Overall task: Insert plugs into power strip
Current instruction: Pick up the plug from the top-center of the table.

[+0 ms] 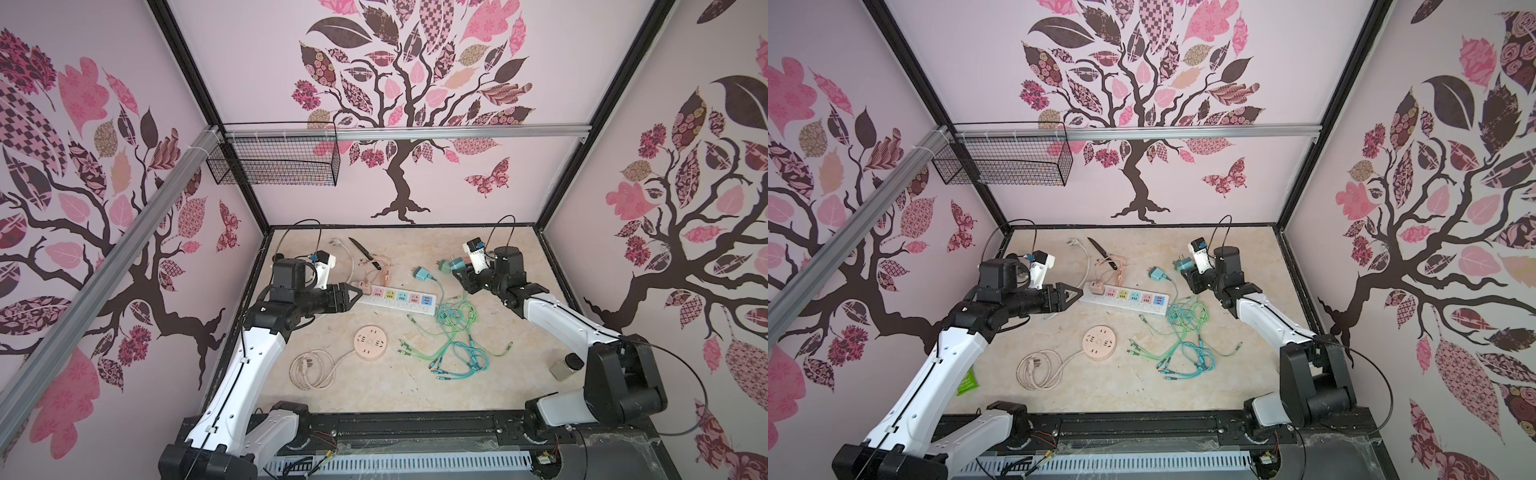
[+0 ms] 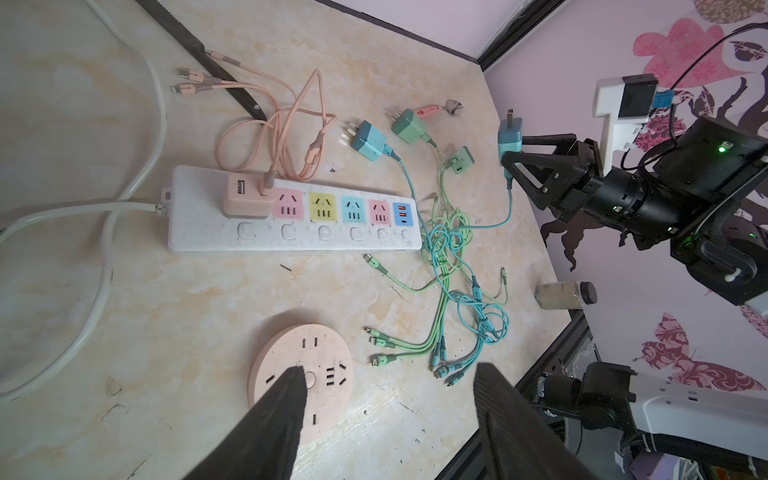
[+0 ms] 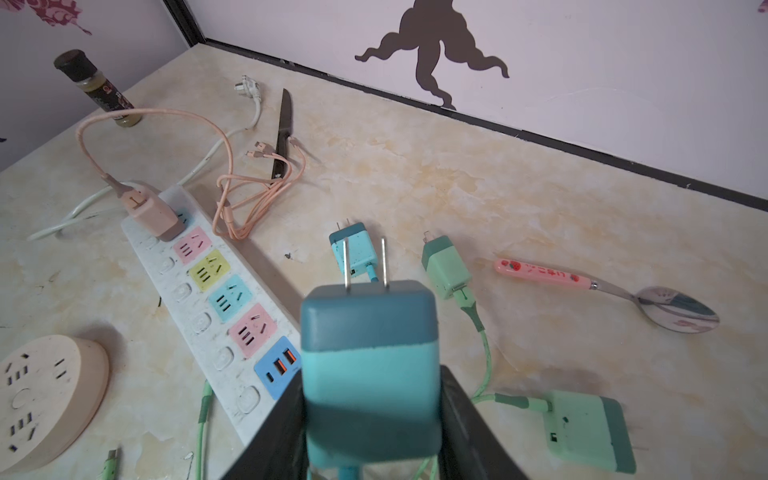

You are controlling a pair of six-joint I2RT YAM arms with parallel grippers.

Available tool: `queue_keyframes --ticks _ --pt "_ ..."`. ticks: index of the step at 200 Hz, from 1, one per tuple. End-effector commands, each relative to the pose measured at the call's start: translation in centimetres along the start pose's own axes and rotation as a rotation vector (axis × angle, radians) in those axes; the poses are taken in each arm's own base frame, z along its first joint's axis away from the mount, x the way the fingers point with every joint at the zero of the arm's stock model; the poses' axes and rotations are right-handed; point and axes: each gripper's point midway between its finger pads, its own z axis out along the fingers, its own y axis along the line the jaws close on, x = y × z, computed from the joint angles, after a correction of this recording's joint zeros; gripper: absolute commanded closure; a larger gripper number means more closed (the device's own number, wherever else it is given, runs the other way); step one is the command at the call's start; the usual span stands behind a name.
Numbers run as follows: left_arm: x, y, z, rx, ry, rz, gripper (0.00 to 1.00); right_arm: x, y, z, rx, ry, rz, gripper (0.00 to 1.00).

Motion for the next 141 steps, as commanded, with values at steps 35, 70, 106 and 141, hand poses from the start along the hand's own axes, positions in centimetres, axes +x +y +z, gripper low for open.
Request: queue_keyframes --ticks 35,70,106,141 --pt "-2.7 -2.3 -0.6 0.079 -0.068 0.021 0.32 -4.2 3.3 -3.9 -0.058 -0.168 -0.049 0.78" --pt "-2.3 -3.3 -0.3 0.150 -0.041 0.004 0.32 -5.2 6.0 -5.1 -0.116 -0.210 -0.096 0.78" --pt "-2.1 -4.4 0.0 0.243 -0.029 -0.022 0.32 -5.8 7.6 -6.3 -0.169 -0.242 -0.112 0.78" --pt "-2.5 -5.3 0.3 0.295 -0.045 -0.040 0.33 -6.1 9.5 -7.2 -0.215 -0.258 -0.137 0.78"
